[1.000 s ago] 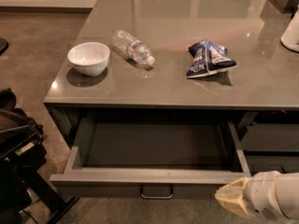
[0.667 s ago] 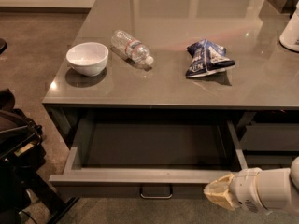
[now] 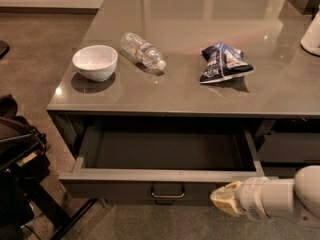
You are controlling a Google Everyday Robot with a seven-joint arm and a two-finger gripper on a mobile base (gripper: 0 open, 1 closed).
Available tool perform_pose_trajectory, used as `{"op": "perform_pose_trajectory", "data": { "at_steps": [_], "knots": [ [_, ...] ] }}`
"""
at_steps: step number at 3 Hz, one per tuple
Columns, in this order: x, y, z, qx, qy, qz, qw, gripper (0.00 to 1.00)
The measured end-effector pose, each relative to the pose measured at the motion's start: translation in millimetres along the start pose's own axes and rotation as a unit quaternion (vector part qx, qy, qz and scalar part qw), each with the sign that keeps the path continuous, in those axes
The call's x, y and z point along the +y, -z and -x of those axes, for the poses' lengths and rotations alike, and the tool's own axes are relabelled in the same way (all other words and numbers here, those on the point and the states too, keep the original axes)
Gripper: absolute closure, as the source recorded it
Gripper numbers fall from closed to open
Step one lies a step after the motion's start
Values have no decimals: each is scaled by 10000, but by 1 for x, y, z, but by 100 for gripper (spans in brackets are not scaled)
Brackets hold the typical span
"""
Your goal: Close top drawer
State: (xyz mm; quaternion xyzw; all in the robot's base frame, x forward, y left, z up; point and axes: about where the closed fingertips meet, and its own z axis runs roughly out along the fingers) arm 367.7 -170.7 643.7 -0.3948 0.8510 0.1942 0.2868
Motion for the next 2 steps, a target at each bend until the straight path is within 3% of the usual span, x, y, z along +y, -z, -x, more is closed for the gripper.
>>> {"op": "perform_pose_trajectory", "data": {
  "at_steps": [1, 2],
  "knots": [
    [-13, -24, 15, -242, -76, -328, 9991, 100],
    [-8, -37, 41, -473, -81, -509, 9975, 100]
  ]
}}
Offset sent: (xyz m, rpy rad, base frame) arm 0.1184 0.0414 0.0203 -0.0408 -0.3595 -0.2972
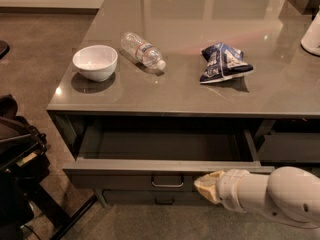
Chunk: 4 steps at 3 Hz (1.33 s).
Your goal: Close top drawer
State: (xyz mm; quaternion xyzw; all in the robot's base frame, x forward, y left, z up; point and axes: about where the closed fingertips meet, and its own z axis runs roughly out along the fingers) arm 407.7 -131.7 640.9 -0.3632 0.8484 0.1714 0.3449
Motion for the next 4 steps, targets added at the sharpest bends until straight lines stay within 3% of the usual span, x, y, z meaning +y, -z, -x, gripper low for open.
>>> {"op": "perform_pose_trajectory", "data": {
  "at_steps": [2, 3, 4],
  "knots": [
    [-1, -9, 54, -257, 545, -789, 9951, 100],
    [-20, -4, 62, -365, 562, -1203, 9905, 100],
    [-20, -4, 62, -365, 562, -1203, 9905, 100]
  ]
}}
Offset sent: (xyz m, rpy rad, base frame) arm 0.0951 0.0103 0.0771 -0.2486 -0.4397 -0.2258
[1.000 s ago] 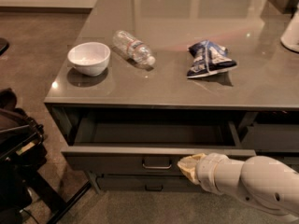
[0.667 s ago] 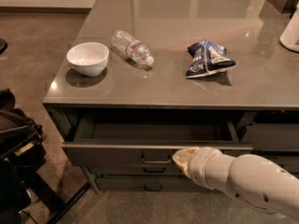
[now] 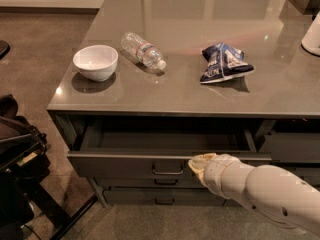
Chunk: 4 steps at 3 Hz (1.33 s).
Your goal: Close top drawer
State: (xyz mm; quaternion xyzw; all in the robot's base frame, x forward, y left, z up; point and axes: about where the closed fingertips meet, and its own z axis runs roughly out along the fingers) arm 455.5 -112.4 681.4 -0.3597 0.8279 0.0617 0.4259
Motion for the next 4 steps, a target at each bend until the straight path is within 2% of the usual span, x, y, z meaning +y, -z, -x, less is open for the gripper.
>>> {"op": "perform_pose_trajectory", "data": {
  "at_steps": [2, 3, 4],
  "knots": [
    [0, -35, 16, -291, 146, 42, 9995, 100],
    [0, -34, 16, -291, 146, 42, 9995, 100],
    [-1, -68, 34, -587, 248, 5, 9980, 100]
  ]
}}
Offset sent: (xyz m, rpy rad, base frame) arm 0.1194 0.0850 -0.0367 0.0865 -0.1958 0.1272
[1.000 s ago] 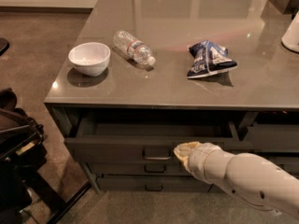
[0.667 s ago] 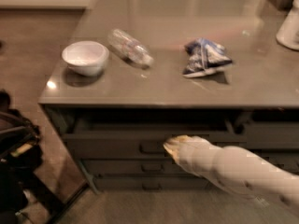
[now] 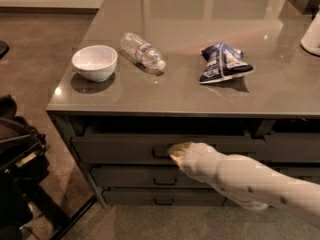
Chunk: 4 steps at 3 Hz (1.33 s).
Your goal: Close top drawer
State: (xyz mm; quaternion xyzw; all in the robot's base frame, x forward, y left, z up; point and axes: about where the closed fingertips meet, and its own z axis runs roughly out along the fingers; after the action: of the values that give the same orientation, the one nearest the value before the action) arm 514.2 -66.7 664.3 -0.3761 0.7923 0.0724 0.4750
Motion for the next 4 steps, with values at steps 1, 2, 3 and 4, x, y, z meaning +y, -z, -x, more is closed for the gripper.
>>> {"op": "perform_pose_trajectory", "data": {
  "at_steps": [1, 2, 3, 4],
  "knots": [
    [0, -9, 5, -101, 38, -27, 9999, 100],
    [0, -27, 18, -327, 117, -75, 9994, 100],
    [2, -25, 17, -327, 117, -76, 9994, 100],
    [-10, -14, 19, -367, 107, -167, 9991, 100]
  ]
}}
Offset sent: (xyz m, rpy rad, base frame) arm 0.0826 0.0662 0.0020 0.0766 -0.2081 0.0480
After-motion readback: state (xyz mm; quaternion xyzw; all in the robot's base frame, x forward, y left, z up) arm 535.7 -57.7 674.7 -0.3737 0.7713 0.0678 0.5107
